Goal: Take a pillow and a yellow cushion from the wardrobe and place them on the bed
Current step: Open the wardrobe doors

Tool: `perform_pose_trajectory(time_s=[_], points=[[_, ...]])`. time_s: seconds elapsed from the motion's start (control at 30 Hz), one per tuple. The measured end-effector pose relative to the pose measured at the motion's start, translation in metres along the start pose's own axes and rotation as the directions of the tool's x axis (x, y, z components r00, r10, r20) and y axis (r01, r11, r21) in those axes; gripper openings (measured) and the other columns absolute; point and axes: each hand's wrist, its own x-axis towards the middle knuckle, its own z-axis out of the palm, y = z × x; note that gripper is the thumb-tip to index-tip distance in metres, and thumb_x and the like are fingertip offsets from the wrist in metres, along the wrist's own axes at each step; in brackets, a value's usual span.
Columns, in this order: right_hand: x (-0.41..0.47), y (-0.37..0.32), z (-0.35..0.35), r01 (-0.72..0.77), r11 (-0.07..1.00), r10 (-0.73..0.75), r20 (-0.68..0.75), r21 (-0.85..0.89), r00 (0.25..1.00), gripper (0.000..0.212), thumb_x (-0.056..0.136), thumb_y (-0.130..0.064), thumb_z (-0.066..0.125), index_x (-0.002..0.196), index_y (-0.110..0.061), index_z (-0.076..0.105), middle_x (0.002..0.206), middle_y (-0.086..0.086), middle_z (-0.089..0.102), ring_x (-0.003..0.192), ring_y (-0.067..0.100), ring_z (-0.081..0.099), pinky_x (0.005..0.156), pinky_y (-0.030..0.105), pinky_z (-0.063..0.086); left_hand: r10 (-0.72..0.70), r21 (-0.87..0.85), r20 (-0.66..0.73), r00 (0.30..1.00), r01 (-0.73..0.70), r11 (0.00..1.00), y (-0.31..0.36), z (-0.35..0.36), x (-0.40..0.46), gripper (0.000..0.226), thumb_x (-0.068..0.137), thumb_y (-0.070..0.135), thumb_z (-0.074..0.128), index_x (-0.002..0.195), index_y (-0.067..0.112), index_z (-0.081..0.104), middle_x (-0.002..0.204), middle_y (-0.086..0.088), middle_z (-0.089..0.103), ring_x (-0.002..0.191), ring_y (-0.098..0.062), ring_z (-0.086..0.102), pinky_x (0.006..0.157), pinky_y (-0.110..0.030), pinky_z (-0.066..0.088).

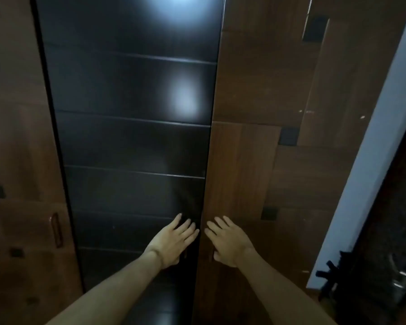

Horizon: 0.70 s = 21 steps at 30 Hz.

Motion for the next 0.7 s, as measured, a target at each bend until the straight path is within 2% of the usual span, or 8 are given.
perform_pose_trajectory(time_s=[0.2, 0.3, 0.4, 0.57, 0.7], points=[[0.022, -0.006, 0.026, 0.147, 0.978, -0.156, -0.052, -0.150, 0.986, 0.069, 0.090, -0.044, 0.056, 0.146, -0.008, 0.039, 0.149, 0.013, 0.041, 0.139, 0.032, 0.031, 0.119, 0.047, 0.019, 0.063, 0.033, 0.009, 0.998, -0.063, 0.997, 0.020, 0.017, 0.024, 0.088, 0.097, 0.050, 0.047, 0.157, 0.009, -0.004, 0.165, -0.017, 0.011, 0.151, -0.036, 0.006, 0.119, -0.058, -0.001], [0.022, -0.005, 0.043, 0.165, 0.965, -0.172, -0.017, -0.205, 0.985, 0.070, 0.092, -0.047, 0.053, 0.147, -0.007, 0.036, 0.148, 0.012, 0.042, 0.138, 0.031, 0.031, 0.119, 0.047, 0.019, 0.052, 0.077, 0.021, 0.998, -0.053, 0.996, 0.024, 0.030, 0.024, 0.092, 0.097, 0.051, 0.048, 0.156, 0.009, -0.008, 0.163, -0.018, 0.015, 0.151, -0.036, 0.003, 0.119, -0.058, -0.001], [0.019, -0.005, 0.056, 0.163, 0.949, -0.158, 0.040, -0.269, 0.987, 0.074, 0.095, -0.049, 0.050, 0.151, -0.006, 0.030, 0.154, 0.013, 0.036, 0.145, 0.032, 0.021, 0.120, 0.047, 0.015, 0.041, 0.086, 0.032, 0.999, -0.044, 0.995, 0.027, 0.037, 0.023, 0.097, 0.096, 0.050, 0.051, 0.156, 0.010, -0.013, 0.163, -0.018, 0.015, 0.151, -0.036, -0.001, 0.118, -0.060, -0.001], [0.020, -0.016, 0.055, 0.077, 0.964, -0.082, -0.006, -0.254, 0.997, 0.071, 0.094, -0.048, 0.051, 0.149, -0.006, 0.034, 0.148, 0.013, 0.043, 0.139, 0.030, 0.033, 0.112, 0.043, 0.027, 0.016, 0.045, 0.059, 0.998, -0.019, 0.999, 0.032, 0.031, 0.023, 0.092, 0.097, 0.051, 0.047, 0.157, 0.014, -0.013, 0.162, -0.018, 0.018, 0.151, -0.036, 0.003, 0.118, -0.059, 0.005], [0.010, -0.034, 0.054, -0.014, 0.972, 0.020, 0.023, -0.235, 1.000, 0.079, 0.093, -0.051, 0.054, 0.152, -0.006, 0.026, 0.154, 0.016, 0.035, 0.145, 0.032, 0.025, 0.113, 0.045, 0.026, 0.010, 0.047, 0.095, 0.995, -0.014, 0.999, 0.037, 0.015, 0.012, 0.082, 0.099, 0.053, 0.039, 0.158, 0.016, -0.005, 0.161, -0.017, 0.024, 0.150, -0.036, 0.007, 0.118, -0.058, 0.009]])
